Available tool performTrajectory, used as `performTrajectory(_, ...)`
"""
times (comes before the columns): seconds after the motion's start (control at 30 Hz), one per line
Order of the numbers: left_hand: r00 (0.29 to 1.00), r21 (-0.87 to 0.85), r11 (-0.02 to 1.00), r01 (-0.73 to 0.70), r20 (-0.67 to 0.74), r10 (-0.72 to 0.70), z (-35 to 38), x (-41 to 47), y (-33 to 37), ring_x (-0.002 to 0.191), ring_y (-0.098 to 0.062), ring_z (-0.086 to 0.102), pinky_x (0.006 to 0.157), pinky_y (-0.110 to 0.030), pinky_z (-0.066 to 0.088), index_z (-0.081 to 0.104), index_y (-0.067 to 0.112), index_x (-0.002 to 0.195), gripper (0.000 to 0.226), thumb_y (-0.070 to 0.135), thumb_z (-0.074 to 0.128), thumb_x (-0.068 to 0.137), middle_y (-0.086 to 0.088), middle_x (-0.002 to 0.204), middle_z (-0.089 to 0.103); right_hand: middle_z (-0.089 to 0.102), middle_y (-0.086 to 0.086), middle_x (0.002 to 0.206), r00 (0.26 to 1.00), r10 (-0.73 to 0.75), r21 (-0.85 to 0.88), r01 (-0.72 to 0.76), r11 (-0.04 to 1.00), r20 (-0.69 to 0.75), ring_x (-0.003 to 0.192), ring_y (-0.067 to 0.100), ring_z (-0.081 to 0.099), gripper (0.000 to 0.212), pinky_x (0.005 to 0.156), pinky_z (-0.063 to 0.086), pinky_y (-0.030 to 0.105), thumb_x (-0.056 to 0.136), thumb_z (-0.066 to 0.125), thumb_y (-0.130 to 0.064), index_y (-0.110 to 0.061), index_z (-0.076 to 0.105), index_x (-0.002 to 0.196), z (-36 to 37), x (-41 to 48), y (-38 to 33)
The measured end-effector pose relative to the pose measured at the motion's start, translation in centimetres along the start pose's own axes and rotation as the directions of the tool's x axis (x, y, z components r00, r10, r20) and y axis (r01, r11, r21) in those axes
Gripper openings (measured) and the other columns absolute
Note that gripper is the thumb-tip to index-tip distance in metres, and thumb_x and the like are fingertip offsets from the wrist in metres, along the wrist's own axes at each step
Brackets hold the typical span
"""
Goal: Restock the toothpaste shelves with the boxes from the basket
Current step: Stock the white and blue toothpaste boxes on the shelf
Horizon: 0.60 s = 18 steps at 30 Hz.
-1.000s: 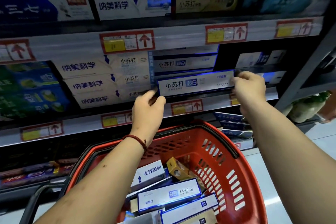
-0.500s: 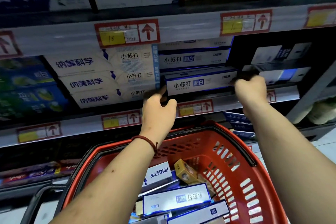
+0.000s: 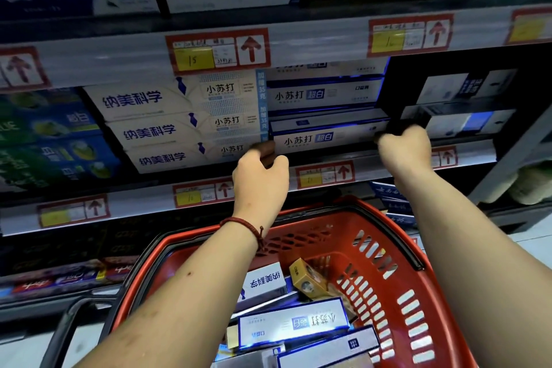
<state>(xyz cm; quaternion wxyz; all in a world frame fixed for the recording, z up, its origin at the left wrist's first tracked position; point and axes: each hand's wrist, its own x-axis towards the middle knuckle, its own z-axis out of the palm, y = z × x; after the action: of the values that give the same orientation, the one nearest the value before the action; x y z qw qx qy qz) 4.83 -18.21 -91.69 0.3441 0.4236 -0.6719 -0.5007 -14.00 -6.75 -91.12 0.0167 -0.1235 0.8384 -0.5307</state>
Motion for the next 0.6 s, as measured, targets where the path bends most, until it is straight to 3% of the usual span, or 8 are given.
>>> performTrajectory(0.1, 0.999, 0.027, 0.999, -0.026, 0.042, 0.024, -0.7, -0.1, 0.1, 0.097, -0.006, 0.062, 0.065, -0.004, 0.040, 0.065, 0.025, 0.129, 0.036, 0.021, 0.059, 0.094, 0.008, 0.117, 0.067, 0.063, 0.018, 0.101, 1.000, -0.015, -0.079, 0.015, 0.997, 0.002, 0.089, 0.038, 0.060, 0.018, 0.070, 0.042, 0.035, 0.086, 0.062, -0.018, -0.004, 0.059, 0.097, -0.1, -0.6, -0.7)
performTrajectory(0.17, 0.996, 0.058, 0.997, -0.058, 0.067, 0.054, -1.4, -0.3, 0.5, 0.089, 0.003, 0.059, 0.060, -0.001, 0.037, 0.066, 0.024, 0.128, 0.036, 0.020, 0.059, 0.094, 0.010, 0.114, 0.067, 0.061, 0.023, 0.112, 1.000, -0.025, -0.131, 0.025, 0.991, 0.002, 0.095, 0.040, 0.060, 0.028, 0.073, 0.041, 0.034, 0.088, 0.061, -0.025, -0.002, 0.060, 0.104, -0.2, -1.2, -1.3)
performTrajectory(0.27, 0.991, 0.034, 0.996, -0.079, 0.112, 0.074, -3.1, -1.0, 1.4, 0.101, -0.011, 0.065, 0.084, -0.020, 0.052, 0.067, 0.023, 0.126, 0.034, 0.022, 0.060, 0.093, 0.008, 0.114, 0.069, 0.061, 0.021, 0.118, 0.997, -0.051, -0.122, 0.058, 0.991, 0.058, 0.102, 0.039, 0.059, 0.034, 0.077, 0.040, 0.034, 0.094, 0.057, -0.030, -0.002, 0.059, 0.113, -0.6, -3.1, -2.8)
performTrajectory(0.37, 0.984, -0.027, 0.998, -0.064, 0.168, 0.067, -5.4, -1.8, 2.1, 0.107, -0.013, 0.066, 0.100, -0.043, 0.054, 0.067, 0.028, 0.121, 0.028, 0.027, 0.060, 0.094, 0.010, 0.113, 0.071, 0.065, 0.020, 0.117, 0.986, -0.005, 0.120, -0.016, 0.993, 0.169, 0.104, 0.032, 0.062, 0.027, 0.091, 0.050, 0.044, 0.100, 0.057, -0.029, -0.007, 0.065, 0.114, -1.3, -6.0, -5.0)
performTrajectory(0.43, 0.977, -0.039, 0.997, -0.073, 0.198, 0.080, -7.4, -2.4, 2.2, 0.110, -0.011, 0.066, 0.102, -0.045, 0.053, 0.065, 0.035, 0.115, 0.020, 0.027, 0.060, 0.097, 0.012, 0.114, 0.071, 0.065, 0.018, 0.123, 0.951, 0.033, 0.245, -0.113, 0.963, 0.308, 0.105, 0.031, 0.065, 0.022, 0.098, 0.054, 0.048, 0.102, 0.056, -0.030, -0.012, 0.065, 0.111, -1.7, -8.2, -6.4)
performTrajectory(0.6, 0.970, -0.006, 0.995, -0.096, 0.222, 0.095, -11.9, -3.9, 1.4, 0.107, -0.010, 0.067, 0.100, -0.045, 0.054, 0.068, 0.036, 0.109, 0.016, 0.027, 0.063, 0.097, 0.009, 0.111, 0.074, 0.071, 0.010, 0.118, 0.866, 0.028, 0.325, -0.216, 0.921, 0.499, 0.108, 0.033, 0.069, 0.030, 0.095, 0.055, 0.047, 0.105, 0.051, -0.034, -0.010, 0.065, 0.116, -2.7, -13.5, -7.7)
